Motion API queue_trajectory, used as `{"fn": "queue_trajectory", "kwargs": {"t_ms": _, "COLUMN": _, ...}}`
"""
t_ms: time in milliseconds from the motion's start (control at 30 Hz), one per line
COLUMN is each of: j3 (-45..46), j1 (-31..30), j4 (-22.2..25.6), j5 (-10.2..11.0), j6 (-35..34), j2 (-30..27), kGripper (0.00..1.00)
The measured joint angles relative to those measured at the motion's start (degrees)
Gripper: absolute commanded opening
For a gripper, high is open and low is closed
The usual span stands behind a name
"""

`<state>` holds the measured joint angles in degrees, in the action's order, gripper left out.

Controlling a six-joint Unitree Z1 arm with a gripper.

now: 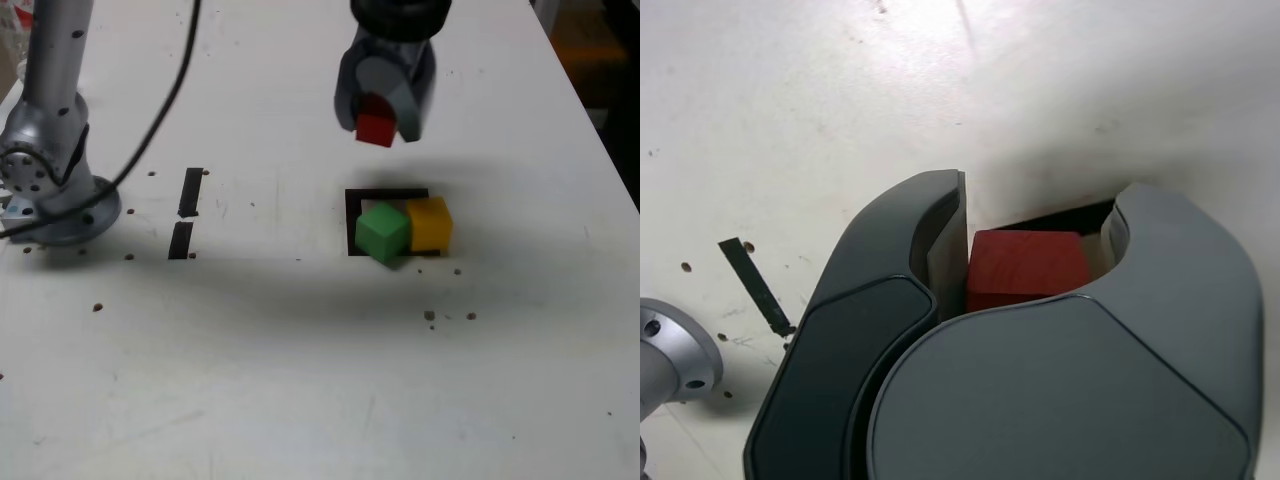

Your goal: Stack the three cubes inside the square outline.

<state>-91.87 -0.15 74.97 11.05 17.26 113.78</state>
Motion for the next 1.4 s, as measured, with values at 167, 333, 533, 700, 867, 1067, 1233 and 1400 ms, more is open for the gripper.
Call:
{"fn": "queue_trajectory", "kwargs": {"t_ms": 167, "j3": 3.09, "j1": 0.38, "j4": -2.96, "j5": -0.4, "j6": -1.21, "j2": 1.06, "kGripper": 0.02}}
{"fn": "queue_trajectory", "kwargs": {"t_ms": 333, "j3": 5.69, "j1": 0.42, "j4": -5.79, "j5": -1.53, "j6": -2.16, "j2": 2.91, "kGripper": 0.02}}
{"fn": "queue_trajectory", "kwargs": {"t_ms": 533, "j3": 9.14, "j1": 0.41, "j4": -8.93, "j5": -3.22, "j6": -3.01, "j2": 4.27, "kGripper": 0.02}}
{"fn": "queue_trajectory", "kwargs": {"t_ms": 700, "j3": 10.14, "j1": -0.86, "j4": -9.61, "j5": -5.18, "j6": -3.31, "j2": 4.26, "kGripper": 0.02}}
{"fn": "queue_trajectory", "kwargs": {"t_ms": 867, "j3": 10.18, "j1": -4.75, "j4": -9.68, "j5": -7.64, "j6": -5.22, "j2": 3.37, "kGripper": 0.02}}
{"fn": "queue_trajectory", "kwargs": {"t_ms": 1067, "j3": 9.32, "j1": -8.85, "j4": -9.68, "j5": -10.0, "j6": -7.26, "j2": 3.04, "kGripper": 0.02}}
{"fn": "queue_trajectory", "kwargs": {"t_ms": 1233, "j3": 7.09, "j1": -13.13, "j4": -9.68, "j5": -13.21, "j6": -9.64, "j2": 3.2, "kGripper": 0.02}}
{"fn": "queue_trajectory", "kwargs": {"t_ms": 1400, "j3": 5.46, "j1": -14.15, "j4": -9.77, "j5": -14.01, "j6": -9.77, "j2": 3.88, "kGripper": 0.02}}
